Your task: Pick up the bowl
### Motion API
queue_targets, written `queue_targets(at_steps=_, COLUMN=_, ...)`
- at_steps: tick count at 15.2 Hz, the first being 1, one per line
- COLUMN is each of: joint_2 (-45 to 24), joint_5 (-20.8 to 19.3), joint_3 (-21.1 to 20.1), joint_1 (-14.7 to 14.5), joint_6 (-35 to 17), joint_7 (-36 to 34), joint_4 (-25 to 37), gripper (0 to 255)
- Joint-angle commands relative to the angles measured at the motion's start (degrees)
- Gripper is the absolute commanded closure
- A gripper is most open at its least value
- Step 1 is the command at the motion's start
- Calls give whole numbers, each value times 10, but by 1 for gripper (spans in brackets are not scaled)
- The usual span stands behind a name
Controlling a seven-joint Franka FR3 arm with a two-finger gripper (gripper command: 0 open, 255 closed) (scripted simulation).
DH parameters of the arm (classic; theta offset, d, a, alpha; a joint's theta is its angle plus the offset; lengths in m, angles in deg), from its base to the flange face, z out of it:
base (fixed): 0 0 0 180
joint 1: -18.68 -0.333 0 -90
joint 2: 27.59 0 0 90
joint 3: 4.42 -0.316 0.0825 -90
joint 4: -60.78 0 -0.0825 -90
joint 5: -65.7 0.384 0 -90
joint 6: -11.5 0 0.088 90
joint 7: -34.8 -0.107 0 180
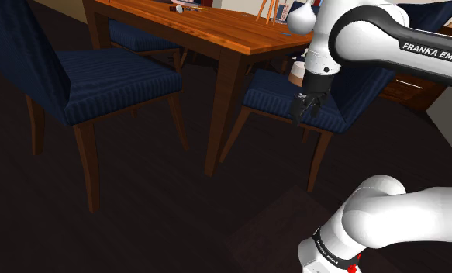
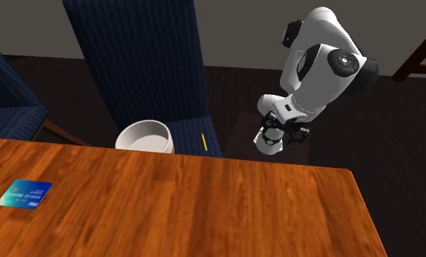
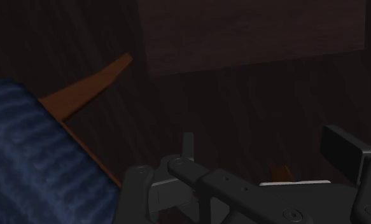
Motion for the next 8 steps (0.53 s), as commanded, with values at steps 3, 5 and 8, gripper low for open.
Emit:
queue_targets(at_steps=3, joint_2=-26, joint_5=-13, joint_3=23, joint_1=8, joint_6=-8, joint_7=23, joint_4=24, gripper=0)
queue_targets(at_steps=5, joint_2=-54, joint_5=-24, joint_3=45, joint_1=16, joint_6=-15, joint_7=46, joint_4=50, gripper=0)
queue_targets(at_steps=8, joint_2=-99, joint_5=-36, joint_3=76, joint_1=25, joint_6=-24, joint_7=80, joint_4=94, gripper=0)
